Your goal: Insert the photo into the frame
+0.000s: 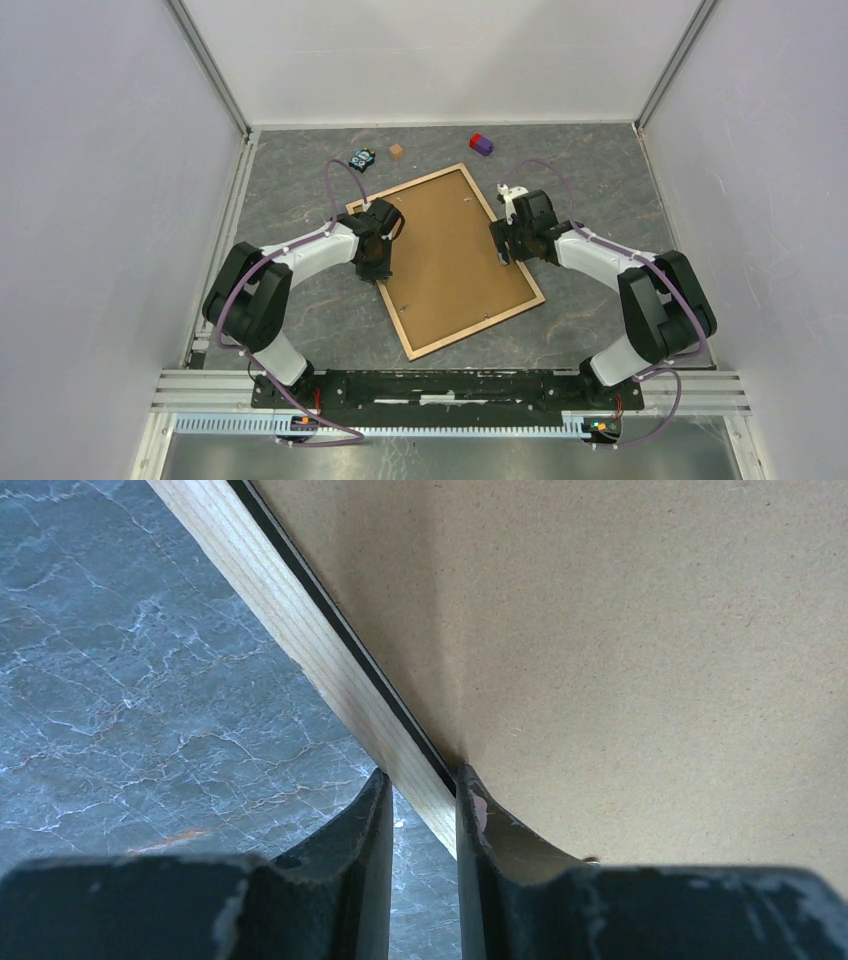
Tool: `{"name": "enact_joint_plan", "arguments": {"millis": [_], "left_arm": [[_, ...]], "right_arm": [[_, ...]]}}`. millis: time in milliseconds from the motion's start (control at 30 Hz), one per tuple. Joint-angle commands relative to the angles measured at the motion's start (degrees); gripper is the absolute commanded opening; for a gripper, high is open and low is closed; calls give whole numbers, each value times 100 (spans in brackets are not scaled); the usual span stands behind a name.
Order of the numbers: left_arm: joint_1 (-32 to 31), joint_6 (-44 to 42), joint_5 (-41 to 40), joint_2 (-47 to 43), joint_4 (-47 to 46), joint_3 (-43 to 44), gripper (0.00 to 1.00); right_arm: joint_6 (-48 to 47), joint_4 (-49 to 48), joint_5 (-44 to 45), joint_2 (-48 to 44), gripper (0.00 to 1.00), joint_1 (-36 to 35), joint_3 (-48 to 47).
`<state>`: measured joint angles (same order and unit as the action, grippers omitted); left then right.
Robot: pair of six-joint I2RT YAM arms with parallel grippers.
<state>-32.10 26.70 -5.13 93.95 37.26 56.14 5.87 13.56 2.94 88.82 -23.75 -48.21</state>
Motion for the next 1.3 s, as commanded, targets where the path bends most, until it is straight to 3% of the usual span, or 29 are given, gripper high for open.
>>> {"name": "enact_joint_plan", "arguments": {"millis": [0, 400, 1067, 1267], "left_arm": [[-69, -596, 145, 102, 572, -297, 2], [-61, -623, 56, 103, 588, -253, 2], [-58, -552, 120, 145, 583, -226, 2], [-51, -517, 146, 199, 589, -209, 2]], "right_arm": [[-305, -225, -167, 37, 76, -23, -138], [-367, -214, 175, 337, 69, -55, -233], [783, 33, 850, 380, 32, -604, -119], [1300, 156, 854, 376, 26, -665, -56]]}}
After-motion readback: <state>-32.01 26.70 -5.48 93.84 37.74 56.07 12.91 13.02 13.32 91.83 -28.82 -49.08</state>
